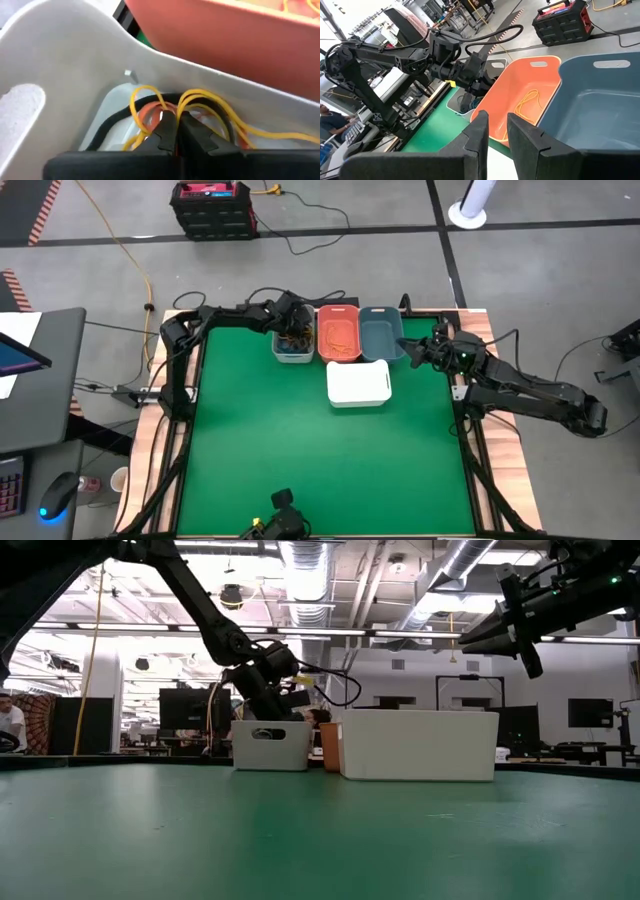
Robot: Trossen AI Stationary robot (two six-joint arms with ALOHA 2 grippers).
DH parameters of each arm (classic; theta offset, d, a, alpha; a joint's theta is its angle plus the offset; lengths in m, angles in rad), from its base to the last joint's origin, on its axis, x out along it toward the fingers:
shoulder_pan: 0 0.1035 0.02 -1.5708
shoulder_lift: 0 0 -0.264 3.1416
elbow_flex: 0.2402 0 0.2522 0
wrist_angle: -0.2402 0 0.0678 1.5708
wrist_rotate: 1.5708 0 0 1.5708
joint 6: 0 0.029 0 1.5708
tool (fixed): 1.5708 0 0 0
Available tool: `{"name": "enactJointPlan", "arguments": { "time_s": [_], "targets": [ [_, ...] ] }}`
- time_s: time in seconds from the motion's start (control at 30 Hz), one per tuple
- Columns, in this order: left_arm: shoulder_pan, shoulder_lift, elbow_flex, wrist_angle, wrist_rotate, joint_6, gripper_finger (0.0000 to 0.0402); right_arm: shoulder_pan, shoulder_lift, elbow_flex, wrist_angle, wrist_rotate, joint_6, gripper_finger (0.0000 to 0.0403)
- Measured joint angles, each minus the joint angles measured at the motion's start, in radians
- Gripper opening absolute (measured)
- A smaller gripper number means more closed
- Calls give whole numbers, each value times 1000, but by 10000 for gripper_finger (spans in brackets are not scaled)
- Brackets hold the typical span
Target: Sort rubber bands into baskets
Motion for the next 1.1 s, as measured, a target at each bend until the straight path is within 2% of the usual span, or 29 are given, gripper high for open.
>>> {"name": "enactJointPlan", "arguments": {
  "time_s": [0.4, 0.5, 0.63, 0.77, 0.93, 1.03, 1.1],
  "targets": [
    [-23, -204, 0, -120, 1, -51, 2, 1, 0, 0, 0, -1, -2, 97],
    [-25, -252, 0, -125, 23, -108, 1, 1, 0, 0, 0, -2, -2, 97],
    [-26, -300, 0, -99, 101, -230, 1, 1, 0, 0, 0, -4, -3, 97],
    [-27, -333, 0, -57, 114, -350, 1, 1, 0, 0, 1, -24, -2, 97],
    [-33, -362, 0, -22, 20, -408, 1, 14, 0, 0, 1, -31, -3, 97],
    [-45, -379, 0, -13, -86, -371, 1, 26, 0, 0, 2, -31, -3, 97],
    [-48, -385, 0, -6, -76, -311, 1, 35, 0, 0, 2, -31, -3, 97]
  ]
}}
